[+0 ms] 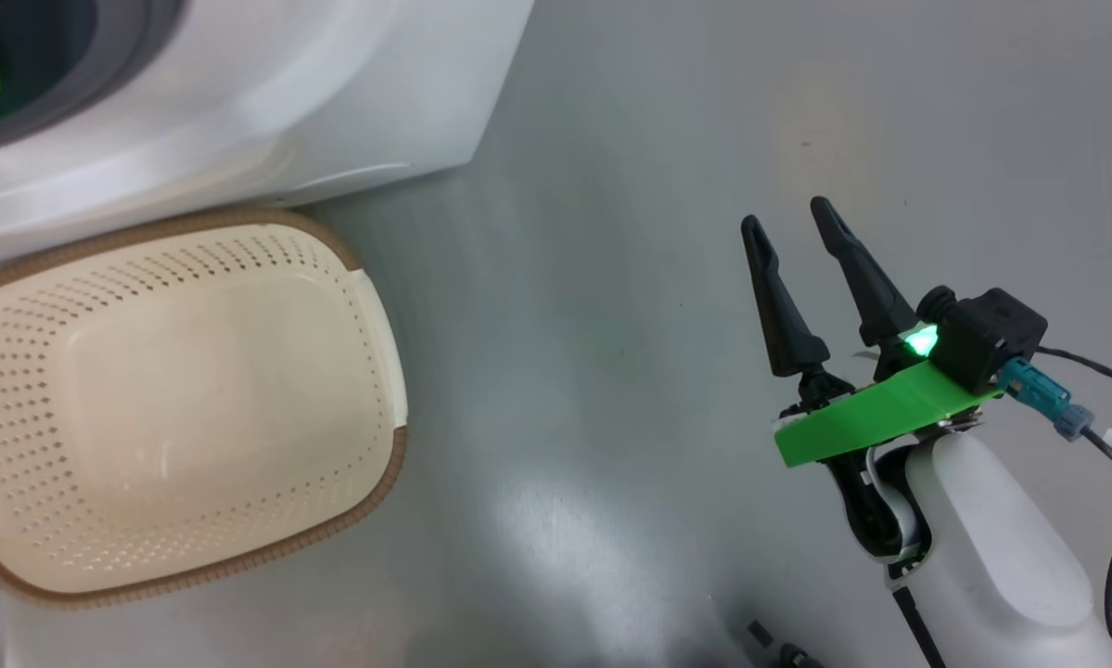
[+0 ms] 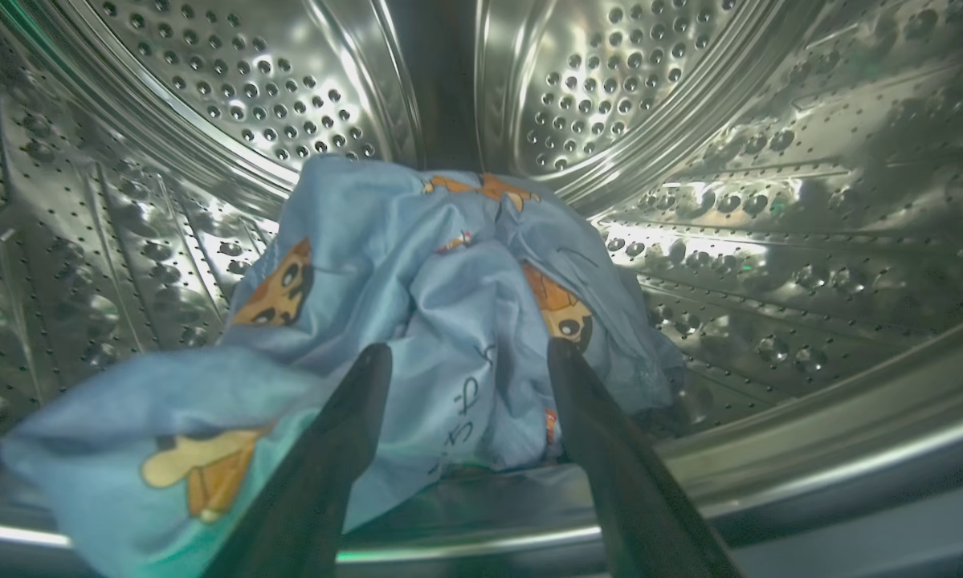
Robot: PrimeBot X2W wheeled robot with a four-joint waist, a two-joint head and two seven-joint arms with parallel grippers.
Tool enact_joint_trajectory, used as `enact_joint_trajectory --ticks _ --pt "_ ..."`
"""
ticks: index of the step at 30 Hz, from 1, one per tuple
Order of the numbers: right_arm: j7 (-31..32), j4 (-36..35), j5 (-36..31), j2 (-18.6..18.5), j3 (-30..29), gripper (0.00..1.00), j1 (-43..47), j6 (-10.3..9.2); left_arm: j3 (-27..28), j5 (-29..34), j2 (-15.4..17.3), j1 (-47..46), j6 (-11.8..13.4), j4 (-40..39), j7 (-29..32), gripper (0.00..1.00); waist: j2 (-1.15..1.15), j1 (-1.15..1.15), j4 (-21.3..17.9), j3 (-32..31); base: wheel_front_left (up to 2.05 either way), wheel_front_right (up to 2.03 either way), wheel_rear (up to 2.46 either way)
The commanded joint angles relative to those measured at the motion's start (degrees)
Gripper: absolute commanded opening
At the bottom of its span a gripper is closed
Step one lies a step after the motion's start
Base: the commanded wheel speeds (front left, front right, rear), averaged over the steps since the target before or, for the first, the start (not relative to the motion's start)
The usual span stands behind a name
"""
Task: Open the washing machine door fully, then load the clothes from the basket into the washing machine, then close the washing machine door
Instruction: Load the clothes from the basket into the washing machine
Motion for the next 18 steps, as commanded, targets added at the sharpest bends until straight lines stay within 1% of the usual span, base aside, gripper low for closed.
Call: enact_joint_trajectory --ticks 1,7,18 --pt "-0.45 -0.87 -0.21 -0.51 1.18 1.0 0.35 0.31 0.48 -0.43 2.23 0.44 -0.39 -0.9 -0.82 1.0 0.0 0.0 0.63 -1.68 0.0 0.0 0.0" --pt "-0.45 -0.25 0.39 -1.02 1.5 1.0 0.55 0.31 0.4 -1.01 1.49 4.91 -1.33 -1.94 -1.58 1.0 0.0 0.0 1.54 -5.37 0.0 0.0 0.0" --pt "-0.45 1.35 1.57 -2.77 2.31 1.0 1.8 0.31 2.87 -0.7 0.24 17.51 -1.8 -12.7 -1.63 1.0 0.0 0.0 4.32 -13.53 0.0 0.0 0.0"
